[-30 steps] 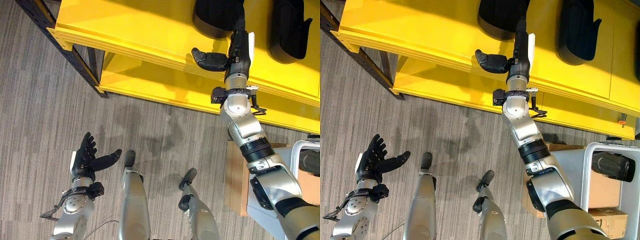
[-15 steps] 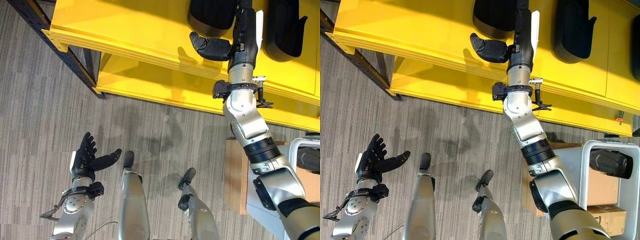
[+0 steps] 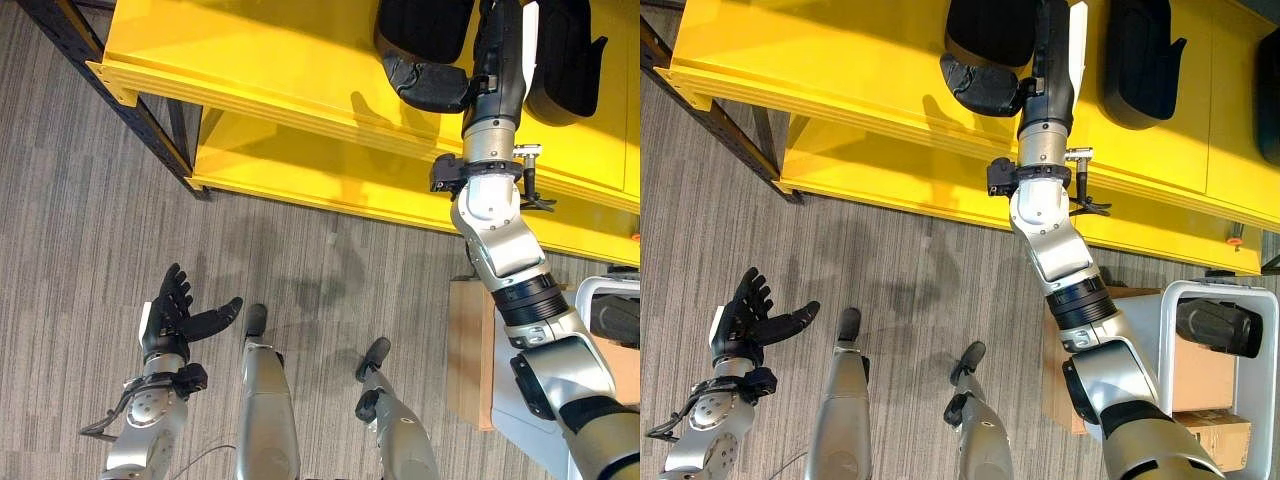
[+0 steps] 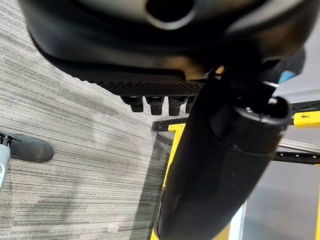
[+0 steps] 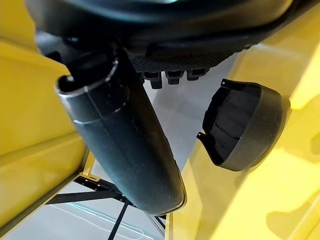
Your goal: Move parts from the plastic box to the shelf.
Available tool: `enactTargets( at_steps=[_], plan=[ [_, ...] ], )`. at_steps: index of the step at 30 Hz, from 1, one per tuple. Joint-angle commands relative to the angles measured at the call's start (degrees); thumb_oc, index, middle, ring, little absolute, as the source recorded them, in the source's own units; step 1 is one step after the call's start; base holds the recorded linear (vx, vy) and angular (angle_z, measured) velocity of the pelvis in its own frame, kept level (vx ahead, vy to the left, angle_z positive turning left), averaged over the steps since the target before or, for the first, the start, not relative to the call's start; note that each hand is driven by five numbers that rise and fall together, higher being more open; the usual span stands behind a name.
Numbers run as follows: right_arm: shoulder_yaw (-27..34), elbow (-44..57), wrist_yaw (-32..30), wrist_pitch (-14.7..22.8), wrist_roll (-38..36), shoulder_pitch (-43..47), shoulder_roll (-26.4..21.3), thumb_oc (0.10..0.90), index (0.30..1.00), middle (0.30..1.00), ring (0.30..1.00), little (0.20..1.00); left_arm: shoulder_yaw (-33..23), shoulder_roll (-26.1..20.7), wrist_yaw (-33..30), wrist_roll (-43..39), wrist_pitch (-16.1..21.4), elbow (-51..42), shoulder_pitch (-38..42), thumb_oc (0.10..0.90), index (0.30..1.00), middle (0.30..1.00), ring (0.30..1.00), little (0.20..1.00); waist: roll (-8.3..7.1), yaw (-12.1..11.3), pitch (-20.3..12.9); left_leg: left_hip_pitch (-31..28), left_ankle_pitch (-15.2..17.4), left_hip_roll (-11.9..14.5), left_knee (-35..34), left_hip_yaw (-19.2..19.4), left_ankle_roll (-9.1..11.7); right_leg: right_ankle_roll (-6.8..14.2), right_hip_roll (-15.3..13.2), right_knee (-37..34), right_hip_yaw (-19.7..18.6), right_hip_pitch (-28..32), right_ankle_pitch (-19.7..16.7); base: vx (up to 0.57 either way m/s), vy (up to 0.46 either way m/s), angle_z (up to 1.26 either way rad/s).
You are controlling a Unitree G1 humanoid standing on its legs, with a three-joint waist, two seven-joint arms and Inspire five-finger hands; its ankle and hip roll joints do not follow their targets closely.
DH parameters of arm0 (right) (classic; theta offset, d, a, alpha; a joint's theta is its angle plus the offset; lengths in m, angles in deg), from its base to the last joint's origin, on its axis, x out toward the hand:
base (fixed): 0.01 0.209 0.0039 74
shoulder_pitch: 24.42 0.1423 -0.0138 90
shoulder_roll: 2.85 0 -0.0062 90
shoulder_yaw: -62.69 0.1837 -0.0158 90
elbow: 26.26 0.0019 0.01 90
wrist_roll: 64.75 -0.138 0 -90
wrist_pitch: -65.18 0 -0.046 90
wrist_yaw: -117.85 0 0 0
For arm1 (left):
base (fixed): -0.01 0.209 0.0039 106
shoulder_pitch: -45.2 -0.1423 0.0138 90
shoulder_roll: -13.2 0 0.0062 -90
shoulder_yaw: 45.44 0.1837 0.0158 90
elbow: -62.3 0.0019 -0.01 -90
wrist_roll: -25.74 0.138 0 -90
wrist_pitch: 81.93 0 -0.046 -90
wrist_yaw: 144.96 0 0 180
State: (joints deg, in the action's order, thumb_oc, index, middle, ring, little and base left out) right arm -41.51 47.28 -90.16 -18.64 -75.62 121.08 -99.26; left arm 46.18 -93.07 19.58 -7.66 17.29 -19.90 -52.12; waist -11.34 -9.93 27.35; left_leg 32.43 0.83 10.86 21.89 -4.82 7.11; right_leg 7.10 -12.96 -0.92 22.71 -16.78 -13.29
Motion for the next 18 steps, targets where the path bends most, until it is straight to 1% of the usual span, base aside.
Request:
enactTargets(
  at_steps=[1,7,12,16,17,18],
  plan=[
    [4.27,0.84,-2.07,6.35,-2.05,8.3,-4.39,0.9,1.0,1.0,1.0,1.0,-2.82,-1.94,1.14,0.33,4.89,-4.8,-2.52,0.9,1.0,1.0,1.0,1.0,-0.78,-0.57,-6.23,-3.96,-2.78,-2.55,-10.6,0.55,-5.22,2.25,0.8,9.0,-1.11,8.35,11.94,0.0,0.0,0.0],
    [2.35,-2.5,-1.7,5.45,-1.26,11.51,-5.5,0.9,1.0,1.0,1.0,1.0,-2.64,-2.87,1.75,0.18,5.13,-4.28,-2.23,0.9,1.0,1.0,1.0,1.0,-0.68,-0.89,-7.14,-4.56,-3.0,-2.49,-11.08,0.42,-5.16,2.24,0.76,8.93,-0.95,8.86,12.01,0.0,0.0,0.0],
    [-0.59,-10.76,-1.14,4.68,-1.3,16.96,-7.46,0.9,1.0,1.0,1.0,1.0,-2.31,-3.91,3.09,-0.01,5.62,-3.77,-2.21,0.9,1.0,1.0,1.0,1.0,-0.87,-1.53,-8.46,-5.13,-2.98,-2.85,-11.41,0.21,-5.05,2.41,0.73,8.77,-0.65,9.49,11.85,0.01,-0.002,0.0],
    [-2.43,-16.1,-0.74,4.8,-3.09,20.77,-8.03,0.9,1.0,1.0,1.0,1.0,-2.32,-4.44,3.67,-0.57,5.9,-3.23,-2.2,0.9,1.0,1.0,1.0,1.0,-1.0,-1.8,-9.03,-5.28,-3.1,-2.98,-11.7,0.05,-4.97,2.49,0.85,8.35,-0.5,9.86,11.63,0.01,-0.006,0.02],
    [-3.26,-18.61,-0.49,4.93,-4.62,22.11,-7.89,0.9,1.0,1.0,1.0,1.0,-2.2,-4.52,3.73,-0.99,6.03,-3.08,-2.12,0.9,1.0,1.0,1.0,1.0,-1.15,-1.97,-9.2,-5.24,-3.21,-3.09,-11.81,-0.01,-4.94,2.49,0.89,8.2,-0.48,9.95,11.54,0.0,0.0,0.0],
    [-3.33,-18.74,-0.47,5.0,-4.67,22.23,-7.9,0.9,1.0,1.0,1.0,1.0,-2.21,-4.49,3.74,-1.0,6.04,-3.06,-2.09,0.9,1.0,1.0,1.0,1.0,-1.13,-1.94,-9.18,-5.23,-3.22,-3.09,-11.81,-0.01,-4.94,2.49,0.89,8.19,-0.47,9.95,11.53,0.0,0.0,0.0]
  ],
)
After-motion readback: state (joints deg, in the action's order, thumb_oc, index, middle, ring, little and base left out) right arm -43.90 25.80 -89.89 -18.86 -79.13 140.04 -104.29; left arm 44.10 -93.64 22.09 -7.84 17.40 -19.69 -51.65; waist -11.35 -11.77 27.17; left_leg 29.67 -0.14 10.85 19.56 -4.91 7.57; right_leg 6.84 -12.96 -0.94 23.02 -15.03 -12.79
